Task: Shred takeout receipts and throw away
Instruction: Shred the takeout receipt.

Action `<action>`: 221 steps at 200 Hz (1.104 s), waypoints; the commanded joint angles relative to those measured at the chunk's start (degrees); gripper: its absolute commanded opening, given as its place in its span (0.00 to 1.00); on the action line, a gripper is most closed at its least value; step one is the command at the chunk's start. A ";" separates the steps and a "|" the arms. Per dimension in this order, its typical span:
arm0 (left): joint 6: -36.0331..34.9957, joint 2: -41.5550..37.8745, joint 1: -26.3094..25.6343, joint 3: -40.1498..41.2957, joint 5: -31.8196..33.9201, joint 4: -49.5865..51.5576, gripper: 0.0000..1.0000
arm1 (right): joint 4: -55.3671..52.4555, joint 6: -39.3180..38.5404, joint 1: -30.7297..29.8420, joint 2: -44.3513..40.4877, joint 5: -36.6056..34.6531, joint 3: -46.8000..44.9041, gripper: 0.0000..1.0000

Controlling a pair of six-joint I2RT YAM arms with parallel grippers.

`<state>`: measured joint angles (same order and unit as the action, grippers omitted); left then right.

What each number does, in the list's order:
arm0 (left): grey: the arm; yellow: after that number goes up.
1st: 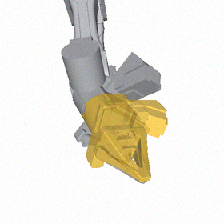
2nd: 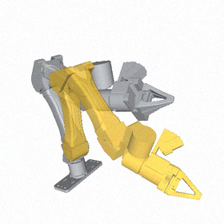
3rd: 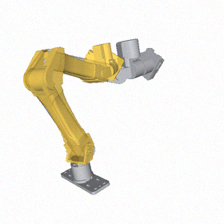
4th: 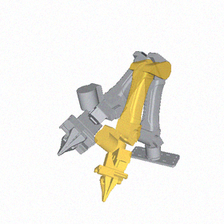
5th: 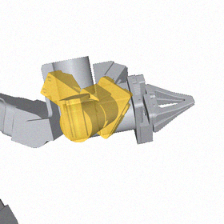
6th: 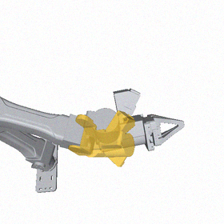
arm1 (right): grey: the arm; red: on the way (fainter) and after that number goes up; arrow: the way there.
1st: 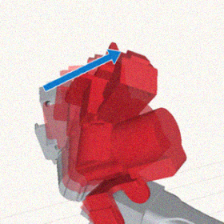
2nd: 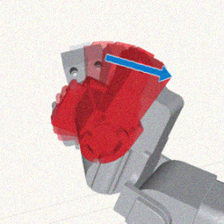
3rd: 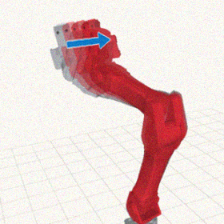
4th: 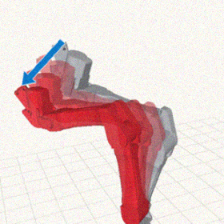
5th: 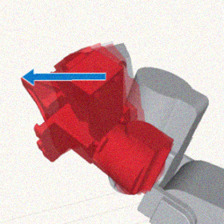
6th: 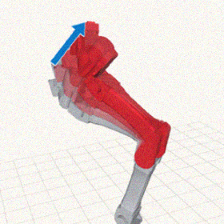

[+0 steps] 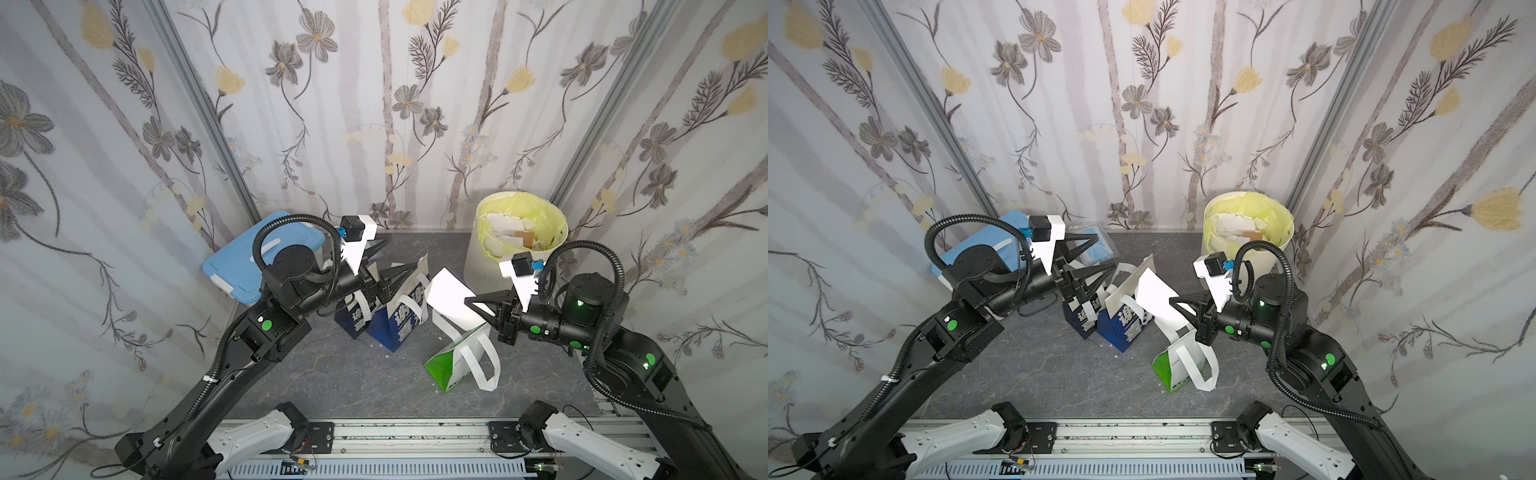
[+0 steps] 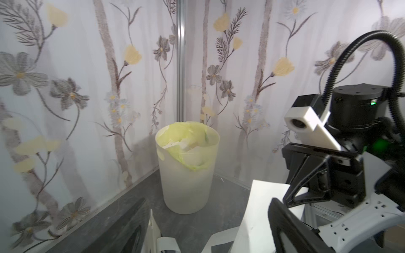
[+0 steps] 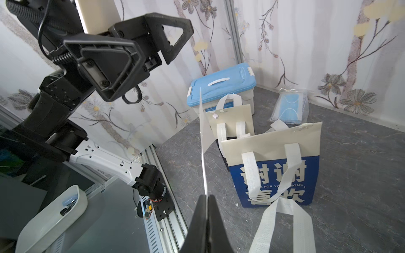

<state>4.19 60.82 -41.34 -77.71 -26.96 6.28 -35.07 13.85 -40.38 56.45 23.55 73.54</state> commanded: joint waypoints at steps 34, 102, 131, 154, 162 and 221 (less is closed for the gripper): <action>8.07 3.81 0.12 -0.51 -22.40 2.32 0.87 | 2.44 -0.61 -3.56 3.58 2.89 2.12 0.00; 8.62 3.52 0.11 2.12 -25.60 3.17 0.63 | 4.37 -3.15 -7.43 8.81 0.52 4.41 0.00; 7.92 3.61 0.13 2.37 -24.42 5.28 0.53 | 3.82 -4.13 -7.65 9.95 -0.24 5.97 0.00; 9.76 3.52 0.01 3.25 -23.79 2.87 0.42 | 2.29 -4.86 -8.15 11.00 -1.75 7.23 0.00; 10.68 3.40 -0.08 3.59 -23.36 1.70 0.38 | 1.71 -5.24 -8.30 11.47 -2.47 7.76 0.00; 16.84 2.91 -0.13 5.94 -22.14 -4.62 0.31 | -1.01 -7.51 -9.54 13.72 -5.07 10.27 0.00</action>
<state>17.82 64.18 -41.41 -72.55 -49.50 7.09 -35.51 8.16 -49.67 69.49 19.79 82.96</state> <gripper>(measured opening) 0.312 0.049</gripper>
